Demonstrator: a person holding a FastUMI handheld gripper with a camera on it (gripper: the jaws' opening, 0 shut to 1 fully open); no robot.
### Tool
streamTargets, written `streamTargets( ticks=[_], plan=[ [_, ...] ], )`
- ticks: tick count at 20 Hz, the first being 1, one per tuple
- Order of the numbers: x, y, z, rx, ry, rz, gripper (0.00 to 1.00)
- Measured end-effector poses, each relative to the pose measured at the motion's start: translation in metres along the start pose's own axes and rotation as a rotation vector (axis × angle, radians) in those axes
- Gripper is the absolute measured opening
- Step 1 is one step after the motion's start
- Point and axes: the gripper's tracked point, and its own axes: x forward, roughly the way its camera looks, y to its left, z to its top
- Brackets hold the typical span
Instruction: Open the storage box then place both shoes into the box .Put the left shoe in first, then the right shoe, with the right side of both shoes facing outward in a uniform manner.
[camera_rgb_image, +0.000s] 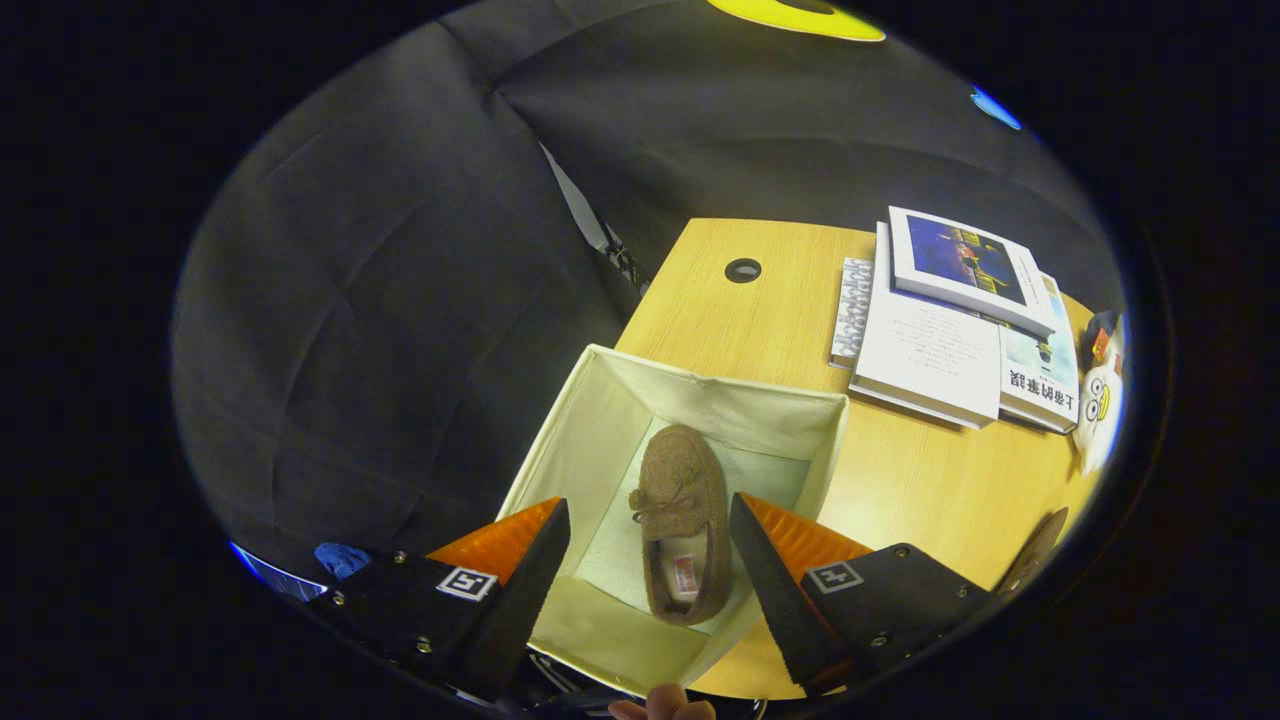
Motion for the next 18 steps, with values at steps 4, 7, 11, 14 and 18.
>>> streamTargets(
  ticks=[4,7,11,14,18],
  plan=[
    [-0.041,-0.01,0.009,-0.022,-0.053,0.034,0.97],
    [-0.074,-0.031,0.007,-0.048,-0.104,0.039,0.97],
    [-0.113,-0.072,0.003,-0.042,-0.191,0.031,0.97],
    [-0.139,-0.115,-0.008,-0.048,-0.227,-0.026,0.97],
    [-0.17,-0.151,-0.024,-0.01,-0.292,-0.015,0.97]
  ],
)
